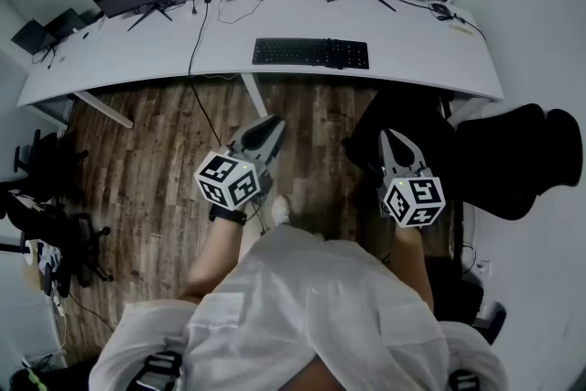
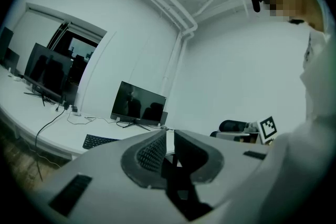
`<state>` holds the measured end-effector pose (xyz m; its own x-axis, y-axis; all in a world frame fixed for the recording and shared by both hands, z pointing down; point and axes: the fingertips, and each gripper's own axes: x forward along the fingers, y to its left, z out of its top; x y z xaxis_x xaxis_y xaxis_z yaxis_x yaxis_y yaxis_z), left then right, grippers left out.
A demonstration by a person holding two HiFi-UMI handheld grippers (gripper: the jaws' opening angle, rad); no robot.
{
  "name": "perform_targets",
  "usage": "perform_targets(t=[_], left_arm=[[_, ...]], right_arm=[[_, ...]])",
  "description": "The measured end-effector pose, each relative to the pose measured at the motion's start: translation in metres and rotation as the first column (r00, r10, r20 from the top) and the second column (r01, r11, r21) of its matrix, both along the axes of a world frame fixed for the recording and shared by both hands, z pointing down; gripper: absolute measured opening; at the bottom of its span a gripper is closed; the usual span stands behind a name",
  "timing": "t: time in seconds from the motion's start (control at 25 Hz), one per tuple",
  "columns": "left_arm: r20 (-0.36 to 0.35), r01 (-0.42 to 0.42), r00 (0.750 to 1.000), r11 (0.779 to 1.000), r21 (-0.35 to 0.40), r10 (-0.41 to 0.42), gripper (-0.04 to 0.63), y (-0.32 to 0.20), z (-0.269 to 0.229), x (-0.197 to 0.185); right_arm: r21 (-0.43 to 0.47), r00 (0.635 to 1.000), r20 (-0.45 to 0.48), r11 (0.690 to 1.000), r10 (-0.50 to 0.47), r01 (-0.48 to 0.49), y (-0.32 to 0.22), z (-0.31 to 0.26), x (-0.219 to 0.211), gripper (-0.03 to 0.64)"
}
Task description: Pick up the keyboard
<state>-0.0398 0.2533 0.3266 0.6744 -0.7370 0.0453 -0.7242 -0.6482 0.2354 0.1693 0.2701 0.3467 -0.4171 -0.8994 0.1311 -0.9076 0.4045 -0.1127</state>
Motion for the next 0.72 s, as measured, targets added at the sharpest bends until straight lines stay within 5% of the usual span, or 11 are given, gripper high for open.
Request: perform_targets(t=[0.24, 0.72], left_arm=[[0.003, 0.012, 1.000, 1.000, -0.005, -0.012, 0.044, -0.004, 0.001, 0.004], [0.008, 0.044, 0.999, 0.999, -0.002, -0.044, 0.044, -0.037, 0.007, -0.003]], right_arm=[[0.010, 0.997, 0.070, 1.000, -0.023, 0.022, -0.001, -0.003, 0.003, 0.003], [-0.016, 0.998, 0.052, 0.999, -0.044, 0.045, -0.034, 0.012, 0.001, 0.006]])
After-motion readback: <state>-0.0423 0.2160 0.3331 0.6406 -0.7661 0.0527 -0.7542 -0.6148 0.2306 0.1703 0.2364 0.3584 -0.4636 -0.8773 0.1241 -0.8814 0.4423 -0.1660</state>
